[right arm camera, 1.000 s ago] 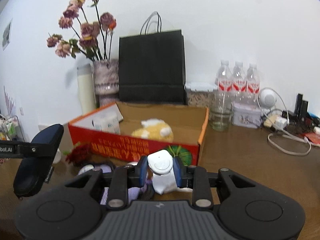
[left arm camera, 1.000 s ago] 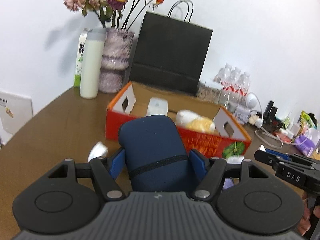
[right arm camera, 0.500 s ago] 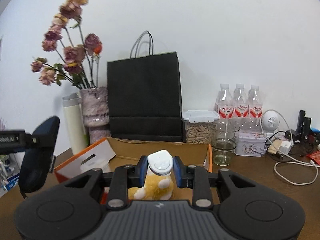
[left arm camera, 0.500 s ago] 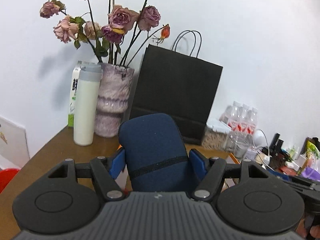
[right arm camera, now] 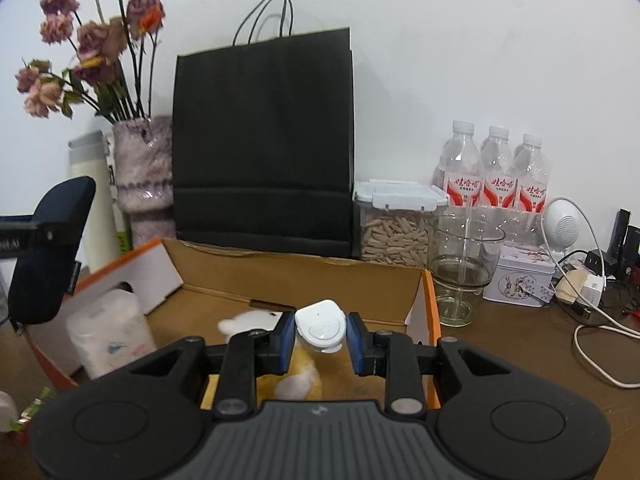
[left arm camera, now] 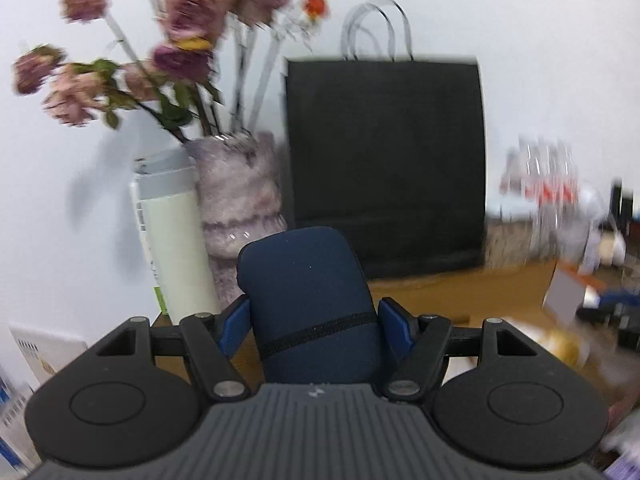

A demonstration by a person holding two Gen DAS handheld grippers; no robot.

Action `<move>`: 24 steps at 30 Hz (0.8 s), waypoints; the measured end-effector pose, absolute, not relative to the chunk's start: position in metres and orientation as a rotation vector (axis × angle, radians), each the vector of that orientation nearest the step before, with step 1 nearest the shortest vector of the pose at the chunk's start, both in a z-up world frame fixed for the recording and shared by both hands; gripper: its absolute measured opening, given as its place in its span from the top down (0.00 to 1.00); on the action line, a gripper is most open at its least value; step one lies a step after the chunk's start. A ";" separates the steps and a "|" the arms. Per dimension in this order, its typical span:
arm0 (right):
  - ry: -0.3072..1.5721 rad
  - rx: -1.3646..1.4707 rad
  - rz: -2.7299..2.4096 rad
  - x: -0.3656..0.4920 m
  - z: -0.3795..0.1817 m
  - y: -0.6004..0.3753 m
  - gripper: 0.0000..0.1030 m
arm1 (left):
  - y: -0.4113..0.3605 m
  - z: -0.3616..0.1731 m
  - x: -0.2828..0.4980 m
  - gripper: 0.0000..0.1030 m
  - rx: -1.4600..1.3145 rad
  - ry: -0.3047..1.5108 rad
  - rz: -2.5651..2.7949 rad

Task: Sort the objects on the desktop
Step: 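Carry the white case with the right tool while the left tool carries the navy pouch into the box, then open the right tool to drop the white case while the left tool releases the pouch in the box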

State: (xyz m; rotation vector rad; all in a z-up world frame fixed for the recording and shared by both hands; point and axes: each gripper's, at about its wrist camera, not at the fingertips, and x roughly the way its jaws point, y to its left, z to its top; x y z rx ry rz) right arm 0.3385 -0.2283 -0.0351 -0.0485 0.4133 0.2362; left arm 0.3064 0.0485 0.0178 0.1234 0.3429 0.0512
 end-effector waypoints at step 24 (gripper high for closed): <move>0.487 -0.071 0.231 0.359 -0.055 -0.231 0.74 | 0.050 -0.017 0.348 0.34 0.013 0.568 -0.177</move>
